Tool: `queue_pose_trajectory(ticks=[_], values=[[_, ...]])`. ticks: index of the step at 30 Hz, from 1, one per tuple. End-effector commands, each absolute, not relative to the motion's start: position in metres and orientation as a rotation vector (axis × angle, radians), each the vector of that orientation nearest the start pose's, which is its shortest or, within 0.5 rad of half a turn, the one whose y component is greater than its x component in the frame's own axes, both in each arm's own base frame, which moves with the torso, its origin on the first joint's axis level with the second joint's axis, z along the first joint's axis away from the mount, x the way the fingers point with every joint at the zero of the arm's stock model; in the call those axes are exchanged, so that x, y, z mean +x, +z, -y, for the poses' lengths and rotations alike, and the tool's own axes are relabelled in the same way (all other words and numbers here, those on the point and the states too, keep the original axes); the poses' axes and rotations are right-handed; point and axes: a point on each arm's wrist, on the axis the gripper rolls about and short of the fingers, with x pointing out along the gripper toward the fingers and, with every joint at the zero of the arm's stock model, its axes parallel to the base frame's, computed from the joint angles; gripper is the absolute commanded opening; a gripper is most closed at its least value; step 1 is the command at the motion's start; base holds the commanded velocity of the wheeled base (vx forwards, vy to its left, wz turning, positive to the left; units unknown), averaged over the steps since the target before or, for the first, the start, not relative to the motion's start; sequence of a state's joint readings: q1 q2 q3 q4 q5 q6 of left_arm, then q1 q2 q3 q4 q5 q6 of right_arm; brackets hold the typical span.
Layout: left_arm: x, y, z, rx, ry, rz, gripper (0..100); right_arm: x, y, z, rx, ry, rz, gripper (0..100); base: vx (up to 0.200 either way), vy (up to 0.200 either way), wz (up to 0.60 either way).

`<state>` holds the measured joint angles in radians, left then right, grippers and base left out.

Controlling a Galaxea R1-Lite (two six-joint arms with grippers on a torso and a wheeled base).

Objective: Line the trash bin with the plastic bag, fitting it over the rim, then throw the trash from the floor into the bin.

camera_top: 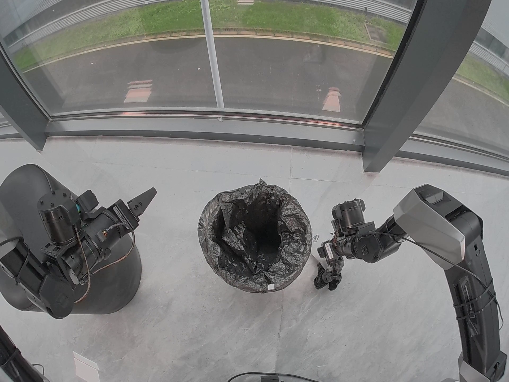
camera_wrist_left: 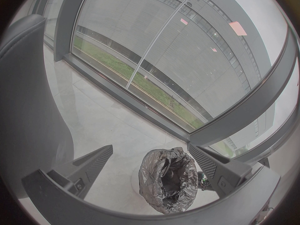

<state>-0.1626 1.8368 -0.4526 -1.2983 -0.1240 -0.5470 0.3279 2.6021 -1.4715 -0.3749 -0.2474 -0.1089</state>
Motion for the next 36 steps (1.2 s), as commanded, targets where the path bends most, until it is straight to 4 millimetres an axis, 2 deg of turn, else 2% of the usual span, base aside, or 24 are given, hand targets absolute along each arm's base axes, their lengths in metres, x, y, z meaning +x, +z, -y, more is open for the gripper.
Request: queue_pose_trajectory(ticks=[1,14,26,36], values=[[0.284,0.119,0.049,-0.54,-0.25,-0.177,100,0.458,-0.042,-0.147,-0.293,0.132,-0.74,100,0.0,0.0,0.0],[0.289,0.111,0.05,-0.538,-0.244,-0.193,100,0.477,-0.042,-0.156,-0.185,0.151,-0.806,100,0.0,0.0,0.0],[0.29,0.107,0.051,-0.538,-0.248,-0.184,100,0.494,-0.04,-0.158,-0.148,0.133,-0.754,100,0.0,0.0,0.0],[0.29,0.107,0.051,-0.538,-0.25,-0.185,100,0.497,-0.039,-0.159,-0.127,0.119,-0.765,100,0.0,0.0,0.0]])
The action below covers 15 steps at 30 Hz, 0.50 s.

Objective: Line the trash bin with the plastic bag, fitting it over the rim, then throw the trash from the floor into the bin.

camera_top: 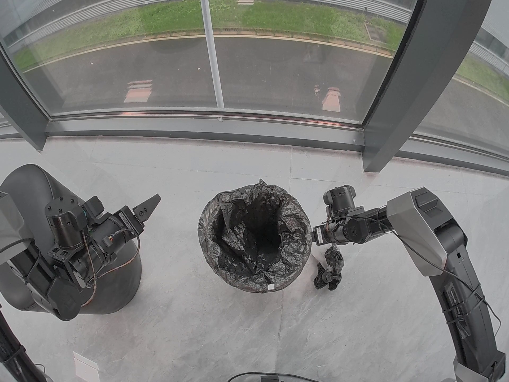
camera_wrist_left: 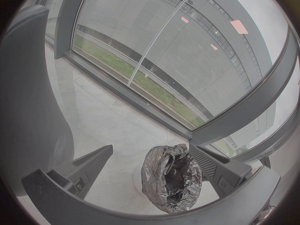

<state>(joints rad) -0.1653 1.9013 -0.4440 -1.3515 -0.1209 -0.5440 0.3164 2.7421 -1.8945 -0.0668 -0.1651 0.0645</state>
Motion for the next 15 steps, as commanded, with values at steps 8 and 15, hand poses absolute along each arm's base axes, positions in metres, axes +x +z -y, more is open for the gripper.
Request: queue_pose_trajectory(ticks=[8,15], values=[[0.2901,0.1069,0.0508,-0.538,-0.248,-0.184,100,0.4962,-0.0429,-0.1592,-0.131,0.118,-0.774,100,0.0,0.0,0.0],[0.2914,0.1041,0.0514,-0.536,-0.246,-0.193,100,0.4971,-0.0434,-0.1595,-0.131,0.118,-0.783,0,0.0,0.0,0.0]])
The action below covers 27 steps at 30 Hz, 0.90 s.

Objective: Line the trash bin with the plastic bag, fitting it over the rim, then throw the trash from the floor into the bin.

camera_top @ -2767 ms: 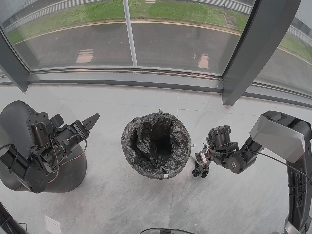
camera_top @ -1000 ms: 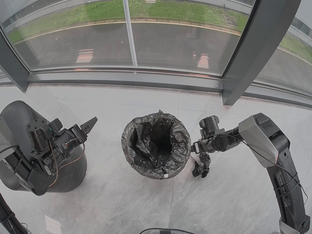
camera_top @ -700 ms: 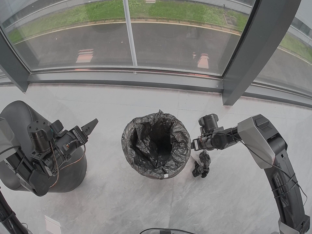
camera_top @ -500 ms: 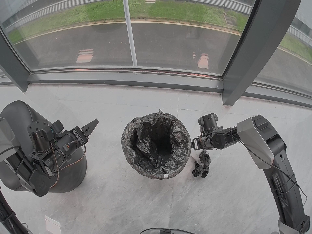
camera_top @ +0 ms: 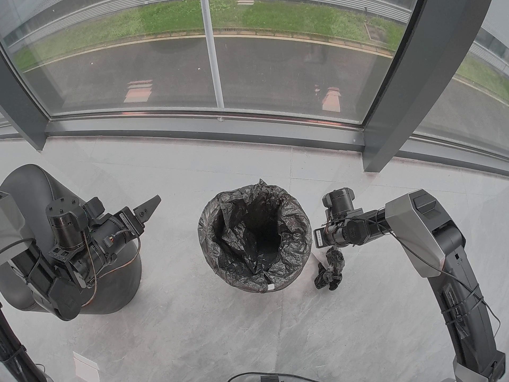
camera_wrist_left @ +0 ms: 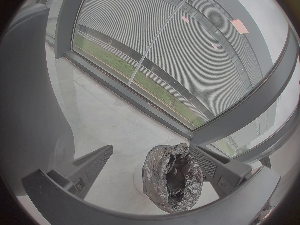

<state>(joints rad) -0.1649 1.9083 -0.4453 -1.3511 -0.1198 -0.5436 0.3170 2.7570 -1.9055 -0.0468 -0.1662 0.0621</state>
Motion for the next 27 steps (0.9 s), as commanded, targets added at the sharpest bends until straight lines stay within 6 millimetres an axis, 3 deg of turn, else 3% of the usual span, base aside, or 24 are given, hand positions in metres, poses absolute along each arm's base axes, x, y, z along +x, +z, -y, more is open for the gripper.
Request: queue_pose_trajectory(ticks=[1,8,13,20,21,27], values=[[0.291,0.104,0.051,-0.536,-0.246,-0.193,100,0.497,-0.043,-0.159,-0.131,0.118,-0.785,0,0.0,0.0,0.0],[0.292,0.103,0.051,-0.537,-0.25,-0.173,100,0.498,-0.041,-0.161,-0.127,0.118,-0.776,0,0.0,0.0,0.0],[0.291,0.103,0.051,-0.532,-0.251,-0.171,100,0.499,-0.028,-0.162,-0.118,0.117,-0.749,0,0.0,0.0,0.0],[0.291,0.103,0.051,-0.534,-0.252,-0.172,100,0.491,0.036,-0.162,-0.067,0.109,-0.688,0,0.0,0.0,0.0],[0.291,0.104,0.051,-0.534,-0.252,-0.17,100,0.491,0.037,-0.161,-0.068,0.11,-0.688,0,0.0,0.0,0.0],[0.291,0.105,0.051,-0.534,-0.253,-0.167,100,0.474,0.092,-0.153,-0.053,0.105,-0.63,0,0.0,0.0,0.0]])
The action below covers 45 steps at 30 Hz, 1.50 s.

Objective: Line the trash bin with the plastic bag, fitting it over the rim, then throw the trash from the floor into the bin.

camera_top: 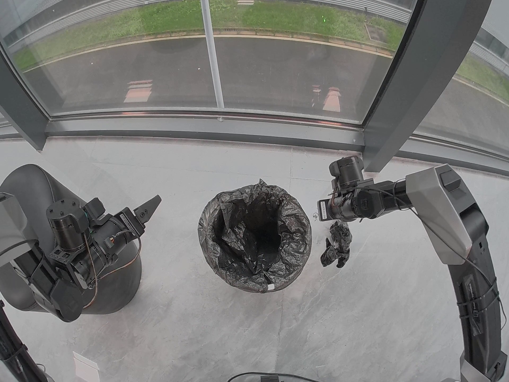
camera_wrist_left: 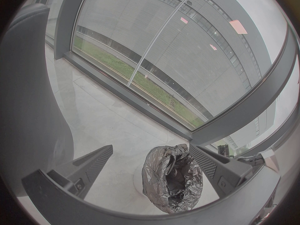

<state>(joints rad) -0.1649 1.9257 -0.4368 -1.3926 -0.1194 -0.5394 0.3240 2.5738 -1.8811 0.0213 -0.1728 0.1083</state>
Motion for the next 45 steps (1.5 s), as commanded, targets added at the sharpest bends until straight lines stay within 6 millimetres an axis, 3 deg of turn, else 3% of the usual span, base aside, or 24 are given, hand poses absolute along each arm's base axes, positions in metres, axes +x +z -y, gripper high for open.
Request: queue_pose_trajectory(ticks=[1,5,6,7,9,14,22,25,35,37,45], values=[[0.29,0.105,0.051,-0.534,-0.254,-0.166,100,0.471,0.102,-0.152,-0.052,0.097,-0.613,0,0.0,0.0,0.0],[0.289,0.107,0.051,-0.534,-0.256,-0.158,100,0.458,0.14,-0.147,-0.043,0.077,-0.546,0,0.0,0.0,0.0],[0.289,0.107,0.051,-0.534,-0.256,-0.158,100,0.458,0.14,-0.147,-0.043,0.077,-0.546,0,0.0,0.0,0.0],[0.289,0.108,0.051,-0.534,-0.258,-0.157,100,0.449,0.163,-0.145,-0.036,0.074,-0.504,0,0.0,0.0,0.0],[0.287,0.11,0.052,-0.534,-0.262,-0.153,100,0.44,0.183,-0.146,-0.029,0.073,-0.464,0,0.0,0.0,0.0],[0.286,0.112,0.052,-0.534,-0.265,-0.146,100,0.412,0.227,-0.159,-0.017,0.106,-0.372,0,0.0,0.0,0.0],[0.284,0.113,0.052,-0.534,-0.264,-0.146,100,0.379,0.266,-0.181,-0.009,0.1,-0.269,0,0.0,0.0,0.0],[0.284,0.113,0.051,-0.534,-0.264,-0.147,100,0.358,0.28,-0.199,-0.002,0.158,-0.238,0,0.0,0.0,0.0],[0.283,0.112,0.052,-0.534,-0.263,-0.15,100,0.325,0.277,-0.251,-0.016,0.299,-0.235,0,0.0,0.0,0.0],[0.283,0.112,0.052,-0.534,-0.263,-0.149,100,0.322,0.267,-0.27,-0.022,0.334,-0.234,0,0.0,0.0,0.0],[0.284,0.111,0.052,-0.534,-0.262,-0.152,100,0.311,0.239,-0.315,-0.071,0.335,-0.223,0,0.0,0.0,0.0]])
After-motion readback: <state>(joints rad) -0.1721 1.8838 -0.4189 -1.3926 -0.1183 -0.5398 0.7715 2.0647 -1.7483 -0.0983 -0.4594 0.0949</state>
